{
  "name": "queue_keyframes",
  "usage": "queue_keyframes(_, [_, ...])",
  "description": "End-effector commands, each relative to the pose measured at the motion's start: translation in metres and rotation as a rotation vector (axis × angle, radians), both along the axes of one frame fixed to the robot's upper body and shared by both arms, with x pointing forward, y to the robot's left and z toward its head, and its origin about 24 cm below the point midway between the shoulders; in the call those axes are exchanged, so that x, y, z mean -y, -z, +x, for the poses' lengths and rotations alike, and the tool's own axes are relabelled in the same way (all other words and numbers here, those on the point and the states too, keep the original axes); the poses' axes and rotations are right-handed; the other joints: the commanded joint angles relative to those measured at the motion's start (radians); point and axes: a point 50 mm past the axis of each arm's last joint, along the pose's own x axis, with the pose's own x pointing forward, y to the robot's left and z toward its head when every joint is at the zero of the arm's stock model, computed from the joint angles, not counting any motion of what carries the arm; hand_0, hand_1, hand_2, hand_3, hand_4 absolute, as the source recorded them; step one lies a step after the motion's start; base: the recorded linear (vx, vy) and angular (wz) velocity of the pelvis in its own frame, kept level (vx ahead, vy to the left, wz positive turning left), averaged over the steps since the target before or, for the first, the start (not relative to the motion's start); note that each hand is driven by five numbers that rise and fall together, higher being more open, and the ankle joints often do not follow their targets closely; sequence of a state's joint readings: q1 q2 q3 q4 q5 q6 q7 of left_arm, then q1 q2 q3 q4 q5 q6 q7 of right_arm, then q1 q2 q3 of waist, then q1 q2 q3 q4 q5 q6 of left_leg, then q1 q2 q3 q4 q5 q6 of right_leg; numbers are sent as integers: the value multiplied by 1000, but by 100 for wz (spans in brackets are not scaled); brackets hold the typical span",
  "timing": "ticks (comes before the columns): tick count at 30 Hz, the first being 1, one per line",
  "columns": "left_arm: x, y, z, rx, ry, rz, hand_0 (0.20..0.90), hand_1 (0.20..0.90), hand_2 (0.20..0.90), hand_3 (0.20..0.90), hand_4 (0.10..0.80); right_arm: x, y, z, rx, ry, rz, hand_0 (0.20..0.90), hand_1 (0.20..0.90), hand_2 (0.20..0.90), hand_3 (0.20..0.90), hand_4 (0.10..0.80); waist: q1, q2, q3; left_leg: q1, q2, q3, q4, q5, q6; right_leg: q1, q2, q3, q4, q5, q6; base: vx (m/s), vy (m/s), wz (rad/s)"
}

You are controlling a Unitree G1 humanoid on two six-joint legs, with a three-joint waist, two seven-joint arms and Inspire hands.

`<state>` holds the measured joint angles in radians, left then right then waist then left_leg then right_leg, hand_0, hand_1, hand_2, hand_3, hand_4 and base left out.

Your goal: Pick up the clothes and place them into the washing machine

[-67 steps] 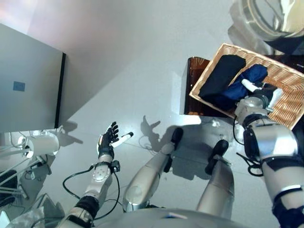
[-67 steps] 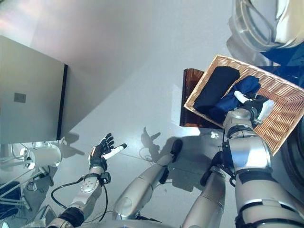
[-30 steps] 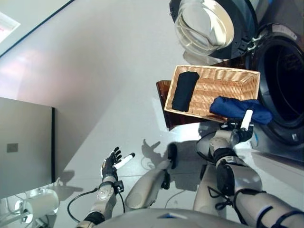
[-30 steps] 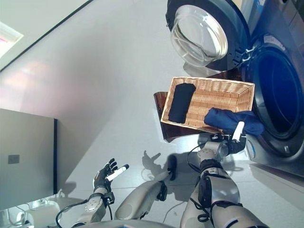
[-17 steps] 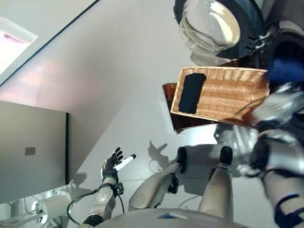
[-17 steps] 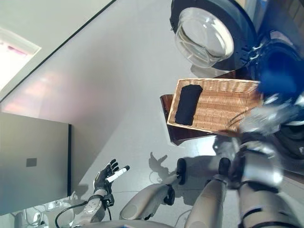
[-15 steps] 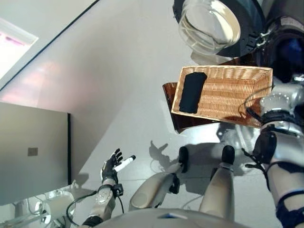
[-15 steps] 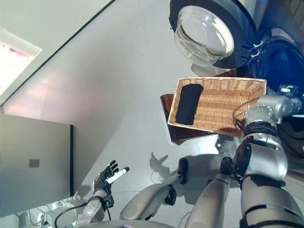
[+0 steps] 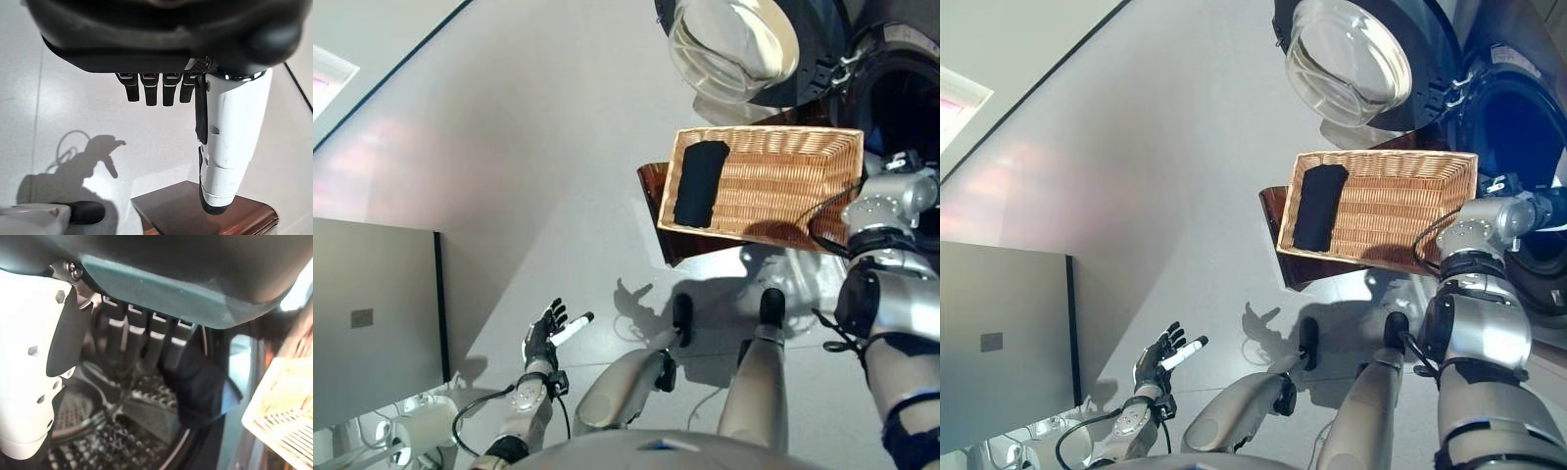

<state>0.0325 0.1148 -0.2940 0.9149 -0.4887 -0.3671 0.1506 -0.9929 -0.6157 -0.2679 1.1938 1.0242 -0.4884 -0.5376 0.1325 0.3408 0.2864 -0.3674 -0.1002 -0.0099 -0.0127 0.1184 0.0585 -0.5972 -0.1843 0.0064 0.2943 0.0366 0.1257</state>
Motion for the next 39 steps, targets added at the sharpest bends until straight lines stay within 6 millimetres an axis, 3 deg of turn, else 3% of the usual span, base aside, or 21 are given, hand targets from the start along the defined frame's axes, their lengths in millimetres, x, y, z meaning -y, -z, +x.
queue_keyframes(1, [-34, 2, -7, -13, -97, 74, 900, 900, 900, 900, 800, 5, -51, -4, 49, -22, -372, 900, 900, 900, 900, 800, 0, -14, -91, -38, -2, -20, 71, -35, -93, 155, 39, -34, -114, -10, -55, -8, -5, 7])
queue_keyframes(6, [-34, 5, -9, -39, -100, 84, 900, 900, 900, 900, 800, -17, 4, 7, -64, -148, -306, 900, 900, 900, 900, 800, -2, -40, -86, -32, 2, -25, 76, -34, -95, 172, 41, -44, -120, -4, -56, -12, -26, 7])
queue_keyframes(7, [-33, 5, -7, -38, -95, 81, 900, 900, 900, 900, 800, -26, 27, 8, -127, -195, -286, 900, 900, 900, 900, 800, -3, -55, -82, -31, 4, -26, 79, -34, -94, 178, 42, -47, -121, -2, -57, -15, -36, 8])
queue_keyframes(8, [-34, 5, -8, -39, -95, 84, 900, 900, 900, 900, 800, -26, 28, 8, -128, -197, -283, 900, 900, 900, 900, 800, -4, -57, -82, -30, 3, -27, 79, -34, -94, 181, 41, -48, -123, -2, -57, 12, -43, 5])
queue_keyframes(10, [-34, 6, -8, -48, -93, 86, 900, 900, 900, 900, 800, -38, 58, 7, -233, -256, -270, 900, 900, 900, 900, 800, -4, -75, -78, -24, 5, -31, 83, -37, -93, 191, 42, -52, -125, 1, -57, 16, -38, 3])
queue_keyframes(11, [-36, 6, -8, -51, -94, 98, 900, 900, 900, 900, 800, -52, 85, 5, -305, -331, -266, 900, 900, 900, 900, 800, -7, -96, -76, -13, 7, -33, 87, -45, -92, 208, 42, -58, -127, -3, -56, -12, -27, 9])
queue_keyframes(12, [-36, 6, -8, -51, -94, 99, 900, 900, 900, 900, 800, -53, 85, 5, -305, -331, -266, 900, 900, 900, 900, 800, -7, -96, -77, -17, 7, -34, 86, -38, -92, 206, 42, -58, -132, 5, -56, 27, -38, 9])
queue_keyframes(14, [-39, 6, -8, -53, -104, 103, 900, 900, 900, 900, 800, -68, 113, -1, -371, -404, -251, 900, 900, 900, 900, 800, -10, -121, -78, -6, 11, -36, 86, -41, -92, 223, 42, -62, -142, 11, -55, 24, -32, 3])
queue_keyframes(17, [-43, 7, -10, -70, -98, 126, 900, 900, 900, 900, 800, -82, 148, -14, -553, -506, -302, 900, 900, 900, 900, 800, -13, -155, -84, 18, 13, -40, 83, -45, -91, 260, 38, -69, -166, 20, -50, 31, -10, 3])
queue_keyframes(19, [-52, 7, -13, -81, -104, 154, 900, 900, 900, 900, 800, -95, 172, -22, -802, -647, -479, 900, 900, 900, 900, 800, -10, -187, -93, 46, 11, -46, 76, -50, -92, 297, 30, -82, -192, 32, -43, 75, -10, 13])
queue_keyframes(24, [-63, 6, -16, -96, -122, 190, 900, 900, 900, 900, 800, -106, 191, -29, -984, -743, -589, 900, 900, 900, 900, 800, 4, -217, -118, 69, 2, -57, 52, -44, -89, 332, 18, -103, -233, 52, -32, 76, 21, 6])
queue_keyframes(33, [-66, -20, 14, 88, -82, 212, 900, 900, 900, 900, 800, -114, 177, -12, -1020, -718, -586, 900, 900, 900, 900, 800, 53, -249, -74, 16, -21, -76, 126, -66, -75, 315, -1, -134, -199, 43, -30, 10, 29, 15])
queue_keyframes(39, [-70, -19, 8, 55, -35, 256, 900, 900, 900, 900, 800, -114, 210, -40, -1144, -763, -565, 900, 900, 900, 900, 800, 63, -273, -80, 80, -30, -126, 159, -109, -46, 326, -13, -148, -3, 7, -22, 150, 27, 18])
